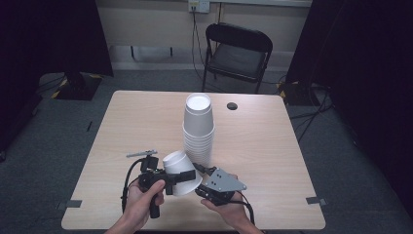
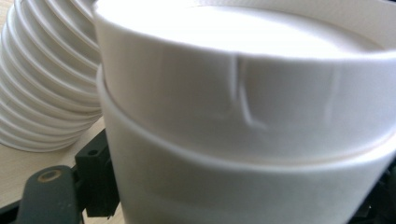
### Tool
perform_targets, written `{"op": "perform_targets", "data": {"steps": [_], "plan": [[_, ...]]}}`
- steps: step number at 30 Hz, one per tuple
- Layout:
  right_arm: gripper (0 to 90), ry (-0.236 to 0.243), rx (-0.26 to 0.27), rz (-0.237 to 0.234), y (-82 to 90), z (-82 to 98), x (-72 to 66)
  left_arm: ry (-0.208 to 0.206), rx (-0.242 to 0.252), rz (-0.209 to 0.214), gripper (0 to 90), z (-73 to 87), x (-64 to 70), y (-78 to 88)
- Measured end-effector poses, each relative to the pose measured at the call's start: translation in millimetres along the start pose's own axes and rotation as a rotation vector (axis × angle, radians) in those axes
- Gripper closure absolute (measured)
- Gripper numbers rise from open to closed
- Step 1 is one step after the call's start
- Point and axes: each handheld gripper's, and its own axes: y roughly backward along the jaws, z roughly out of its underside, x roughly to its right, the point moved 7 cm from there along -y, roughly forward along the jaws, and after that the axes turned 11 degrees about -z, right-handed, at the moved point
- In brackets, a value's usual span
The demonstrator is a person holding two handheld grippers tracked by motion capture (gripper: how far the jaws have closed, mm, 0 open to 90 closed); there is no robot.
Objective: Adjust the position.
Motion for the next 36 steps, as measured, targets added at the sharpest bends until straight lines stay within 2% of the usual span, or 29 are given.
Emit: {"op": "perform_targets", "data": {"steps": [11, 14, 22, 27, 29, 36], "plan": [[75.6, 0.023, 0.023, 0.014, 0.8, -2.1, -0.8, 0.016, -0.013, 0.03, 16.2, 1.8, 3.1, -2.3], [76.6, 0.02, 0.031, 0.012, 2.0, -3.1, -0.7, 0.018, -0.01, 0.034, 16.0, 2.1, 3.8, -2.5], [79.2, 0.02, 0.04, 0.001, 4.5, -5.8, -0.2, -0.009, -0.004, 0.057, 14.6, 3.2, 5.9, -2.8], [80.9, 0.019, 0.042, -0.001, 6.4, -7.4, 0.4, 0.007, 0.008, 0.084, 14.0, 2.9, 6.8, -3.3], [81.3, 0.019, 0.044, -0.002, 7.1, -7.8, 0.6, -0.014, 0.006, 0.091, 13.5, 3.4, 6.8, -3.5], [82.2, 0.02, 0.045, -0.002, 9.7, -9.2, 2.0, -0.012, 0.013, 0.106, 13.3, 3.0, 8.2, -4.0]]}}
